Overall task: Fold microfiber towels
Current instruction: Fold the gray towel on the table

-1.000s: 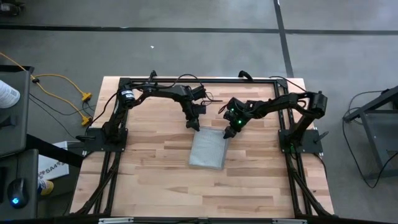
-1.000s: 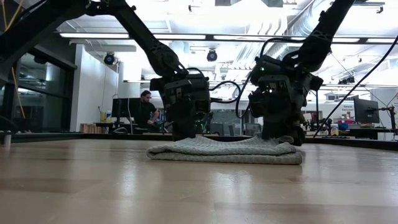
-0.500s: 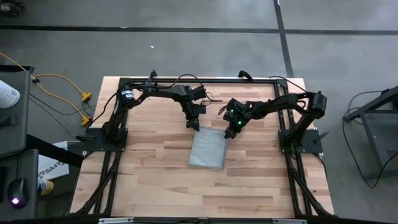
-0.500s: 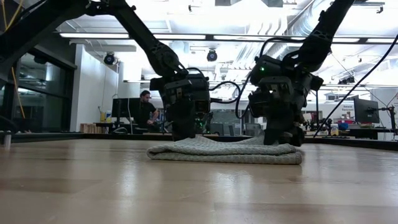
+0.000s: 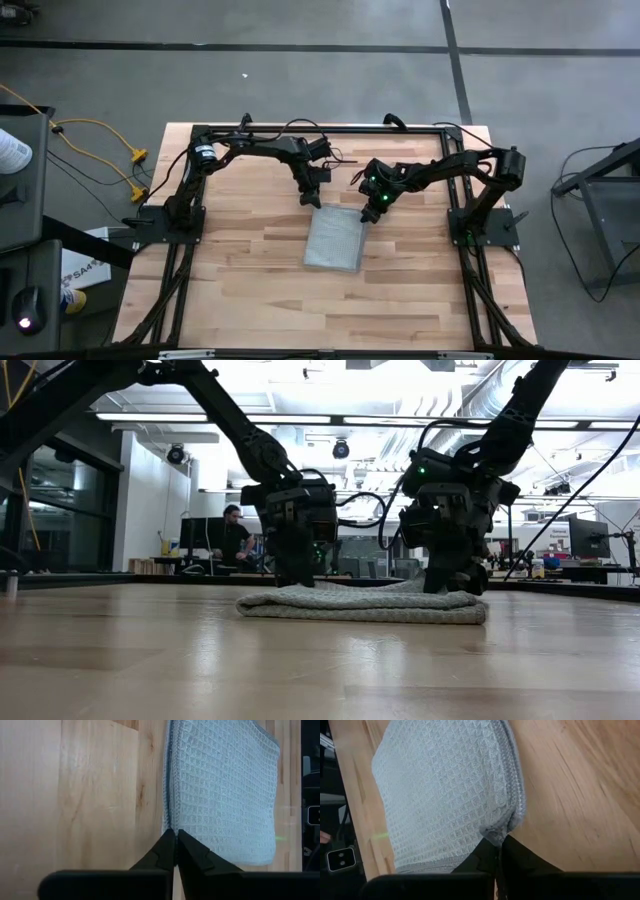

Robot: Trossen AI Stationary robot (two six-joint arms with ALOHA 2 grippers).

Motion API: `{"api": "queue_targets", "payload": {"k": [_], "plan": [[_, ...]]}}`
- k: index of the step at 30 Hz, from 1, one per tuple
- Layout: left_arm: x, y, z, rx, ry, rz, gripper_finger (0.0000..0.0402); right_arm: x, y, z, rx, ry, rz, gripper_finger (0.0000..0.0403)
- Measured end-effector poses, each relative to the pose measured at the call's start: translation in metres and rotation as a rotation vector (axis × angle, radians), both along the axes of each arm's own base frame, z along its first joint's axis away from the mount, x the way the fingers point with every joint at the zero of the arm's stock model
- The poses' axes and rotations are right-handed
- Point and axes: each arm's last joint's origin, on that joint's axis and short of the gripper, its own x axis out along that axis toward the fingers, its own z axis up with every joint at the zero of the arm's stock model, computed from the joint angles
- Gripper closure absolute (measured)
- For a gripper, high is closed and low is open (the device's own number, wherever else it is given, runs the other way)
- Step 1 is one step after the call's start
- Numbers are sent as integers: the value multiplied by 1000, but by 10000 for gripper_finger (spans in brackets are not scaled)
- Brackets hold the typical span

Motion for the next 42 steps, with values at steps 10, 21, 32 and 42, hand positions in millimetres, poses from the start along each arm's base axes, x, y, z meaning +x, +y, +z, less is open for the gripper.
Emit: {"api": "queue_targets", "payload": {"k": [10,21,32,42], "plan": [[0,0,0,0,0,-1,398,1,2,0,-40,-3,17,398],[-1,-6,4,29,29,-10,400,5,18,15,-202,-32,41,398],[-5,-14,40,126,-26,-27,401,-5,25,37,-276,-10,25,399],[5,-54,40,151,5,-120,401,-1,47,37,-329,9,56,399]]}}
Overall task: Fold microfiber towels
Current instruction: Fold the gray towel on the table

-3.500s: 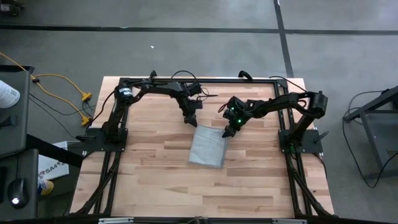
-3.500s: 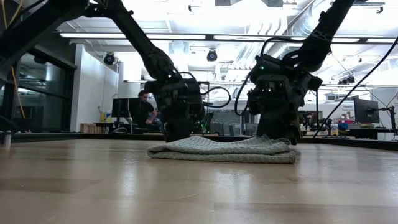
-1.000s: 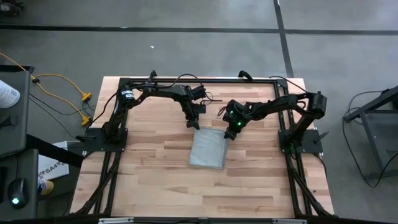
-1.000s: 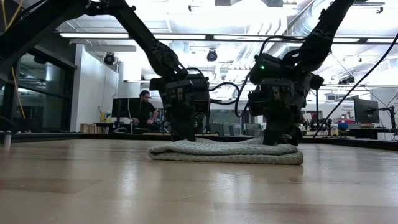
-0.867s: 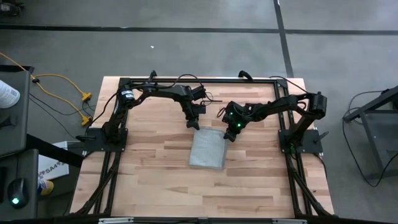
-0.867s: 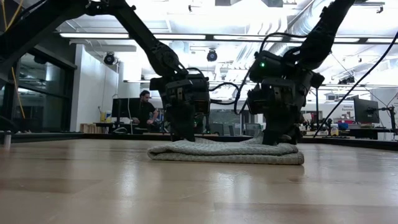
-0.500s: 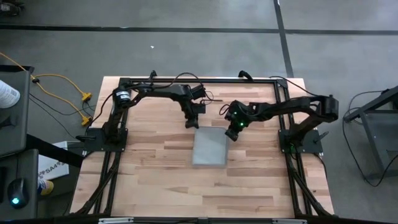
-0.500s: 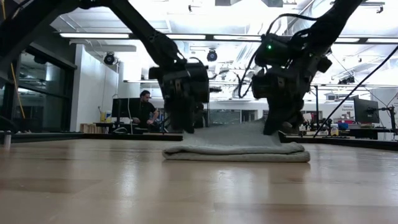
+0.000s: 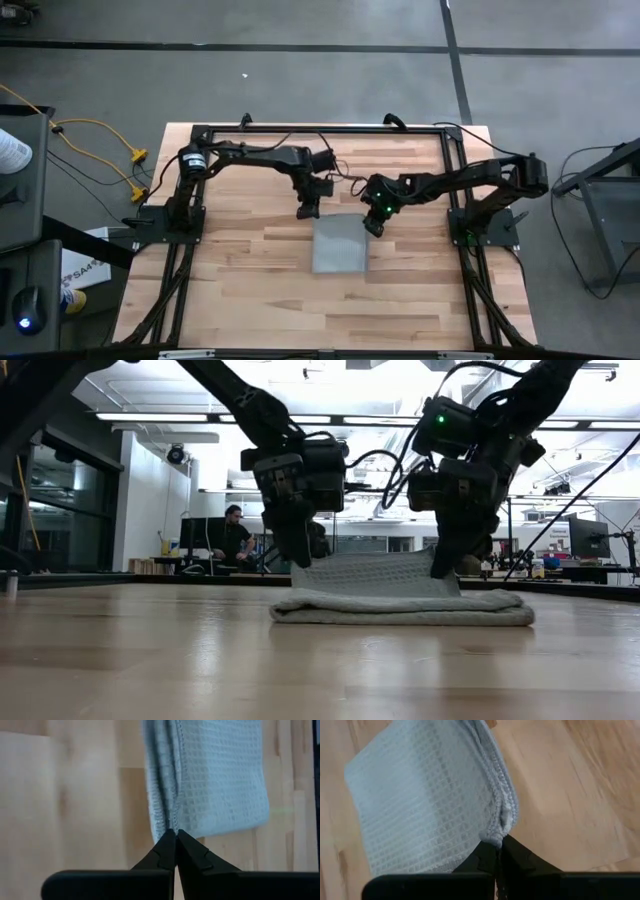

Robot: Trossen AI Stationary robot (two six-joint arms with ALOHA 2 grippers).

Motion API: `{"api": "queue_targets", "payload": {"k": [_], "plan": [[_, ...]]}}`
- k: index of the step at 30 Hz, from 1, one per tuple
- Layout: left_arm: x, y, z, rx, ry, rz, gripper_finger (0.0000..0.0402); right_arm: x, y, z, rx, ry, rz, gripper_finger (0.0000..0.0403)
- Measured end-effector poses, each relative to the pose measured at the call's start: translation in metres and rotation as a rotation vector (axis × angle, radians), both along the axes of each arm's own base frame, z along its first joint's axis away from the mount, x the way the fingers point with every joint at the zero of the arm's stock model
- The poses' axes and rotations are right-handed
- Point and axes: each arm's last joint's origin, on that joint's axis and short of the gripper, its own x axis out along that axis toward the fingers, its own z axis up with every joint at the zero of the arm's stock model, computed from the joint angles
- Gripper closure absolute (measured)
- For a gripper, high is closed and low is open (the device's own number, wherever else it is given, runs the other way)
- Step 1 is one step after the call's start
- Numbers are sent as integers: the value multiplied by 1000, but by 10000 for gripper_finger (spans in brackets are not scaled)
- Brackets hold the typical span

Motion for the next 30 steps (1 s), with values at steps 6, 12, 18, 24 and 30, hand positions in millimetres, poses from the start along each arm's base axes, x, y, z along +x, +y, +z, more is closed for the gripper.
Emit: {"api": "queue_targets", "payload": {"k": [6,12,18,24,30], "plan": [[4,-18,-1,16,23,-18,401,2,14,0,-37,11,3,399],[3,-23,8,69,18,-17,402,3,26,0,-77,17,7,399],[0,-27,24,96,-10,-13,402,0,38,5,-122,10,5,399],[7,-55,25,215,-24,-50,402,-1,57,5,-171,10,45,399],[11,-85,27,327,-43,-69,402,-2,73,5,-228,-2,73,399]]}}
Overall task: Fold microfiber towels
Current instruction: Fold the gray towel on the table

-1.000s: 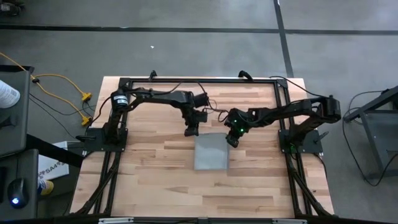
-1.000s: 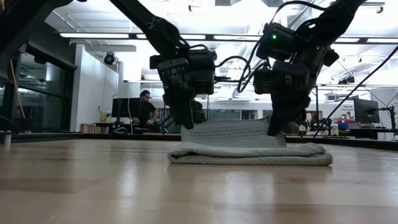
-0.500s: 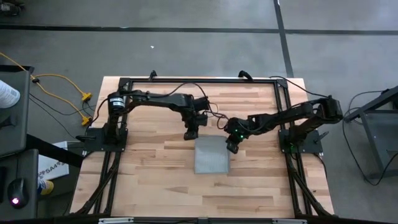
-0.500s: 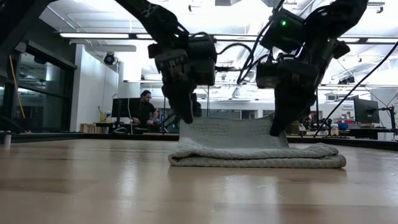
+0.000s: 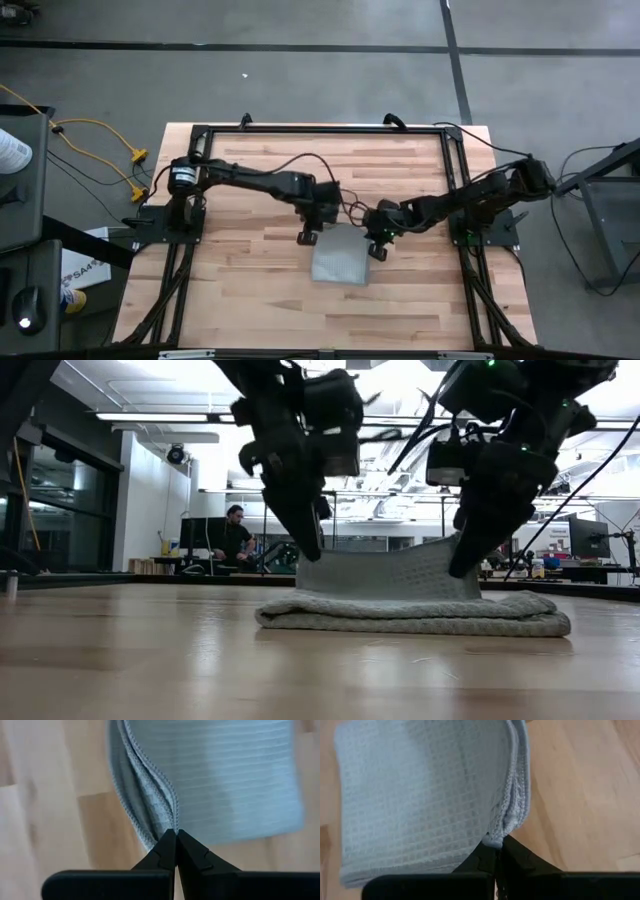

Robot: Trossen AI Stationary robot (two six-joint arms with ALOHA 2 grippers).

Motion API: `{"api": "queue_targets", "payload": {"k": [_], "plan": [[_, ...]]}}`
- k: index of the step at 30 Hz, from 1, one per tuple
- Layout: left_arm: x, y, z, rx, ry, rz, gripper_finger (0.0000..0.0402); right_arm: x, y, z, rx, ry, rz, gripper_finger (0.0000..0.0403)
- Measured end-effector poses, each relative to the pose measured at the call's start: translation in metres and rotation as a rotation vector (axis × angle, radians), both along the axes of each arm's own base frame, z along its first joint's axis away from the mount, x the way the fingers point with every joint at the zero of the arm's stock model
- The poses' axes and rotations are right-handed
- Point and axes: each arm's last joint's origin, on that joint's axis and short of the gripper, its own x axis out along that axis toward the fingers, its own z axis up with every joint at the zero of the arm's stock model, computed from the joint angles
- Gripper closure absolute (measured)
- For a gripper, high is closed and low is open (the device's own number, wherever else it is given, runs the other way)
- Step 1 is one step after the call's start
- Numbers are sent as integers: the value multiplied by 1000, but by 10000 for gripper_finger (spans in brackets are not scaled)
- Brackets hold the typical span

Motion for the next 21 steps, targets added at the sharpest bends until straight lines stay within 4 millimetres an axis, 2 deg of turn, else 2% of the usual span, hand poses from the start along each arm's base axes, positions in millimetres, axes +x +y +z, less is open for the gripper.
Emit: {"api": "queue_targets", "payload": {"k": [9,16,21], "plan": [[-15,-34,10,15,-126,20,401,-3,22,1,-37,-26,21,399],[-25,-57,2,65,-153,44,401,-4,42,4,-42,-81,37,399],[-27,-82,1,126,-176,21,401,-7,58,6,-43,-125,52,399]]}}
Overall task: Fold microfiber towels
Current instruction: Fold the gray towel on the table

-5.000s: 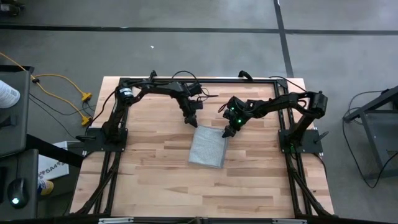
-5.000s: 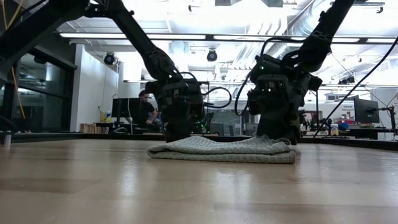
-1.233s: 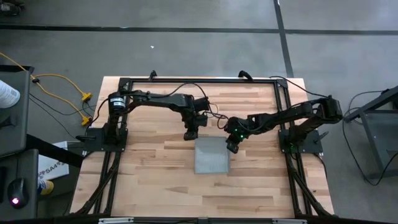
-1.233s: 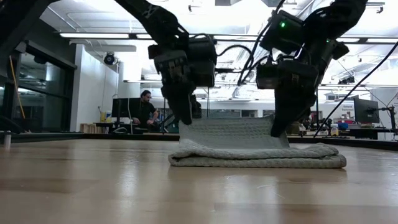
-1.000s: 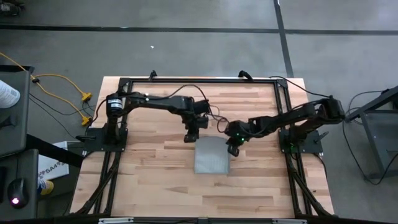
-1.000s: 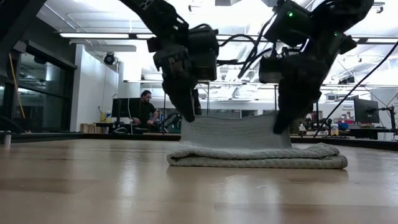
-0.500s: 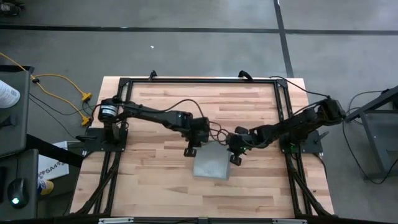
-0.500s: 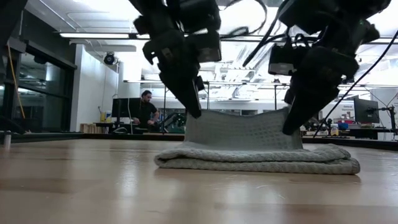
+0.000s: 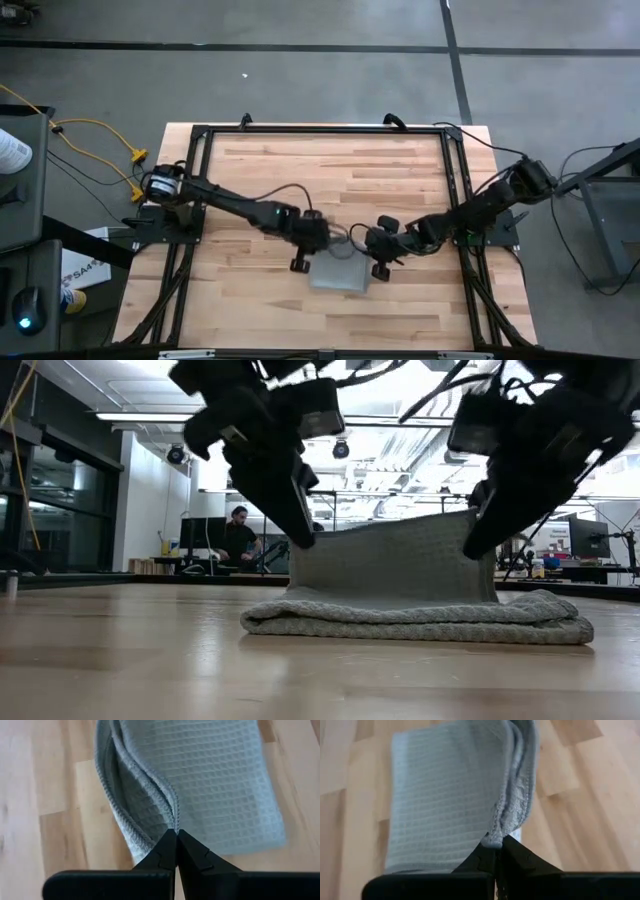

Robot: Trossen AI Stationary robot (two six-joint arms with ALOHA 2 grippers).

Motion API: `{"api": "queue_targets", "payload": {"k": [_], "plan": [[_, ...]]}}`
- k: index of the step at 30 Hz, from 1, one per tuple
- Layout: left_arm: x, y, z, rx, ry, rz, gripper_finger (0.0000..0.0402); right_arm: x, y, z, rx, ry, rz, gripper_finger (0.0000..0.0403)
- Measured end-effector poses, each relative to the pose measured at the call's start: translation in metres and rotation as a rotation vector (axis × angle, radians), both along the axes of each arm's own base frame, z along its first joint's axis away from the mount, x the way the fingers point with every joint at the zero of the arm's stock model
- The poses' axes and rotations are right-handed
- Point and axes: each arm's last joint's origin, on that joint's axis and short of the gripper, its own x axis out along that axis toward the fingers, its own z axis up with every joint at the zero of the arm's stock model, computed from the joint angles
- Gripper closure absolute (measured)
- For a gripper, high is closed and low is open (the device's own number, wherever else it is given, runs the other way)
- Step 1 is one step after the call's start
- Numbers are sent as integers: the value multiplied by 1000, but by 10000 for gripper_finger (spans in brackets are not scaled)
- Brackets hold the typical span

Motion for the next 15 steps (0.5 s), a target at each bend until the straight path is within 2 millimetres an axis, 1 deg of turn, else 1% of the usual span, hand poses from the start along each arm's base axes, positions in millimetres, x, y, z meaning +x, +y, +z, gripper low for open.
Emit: {"api": "queue_targets", "payload": {"k": [3,5,8,15], "plan": [[-4,-11,3,34,-13,-1,402,-3,9,0,-2,-9,2,399],[-4,-16,6,31,-29,5,401,-5,15,1,-9,-21,18,399],[-8,-23,5,42,-13,22,401,-8,24,2,2,-42,45,399],[-16,-47,10,25,-34,35,401,-15,39,3,-10,-62,61,399]]}}
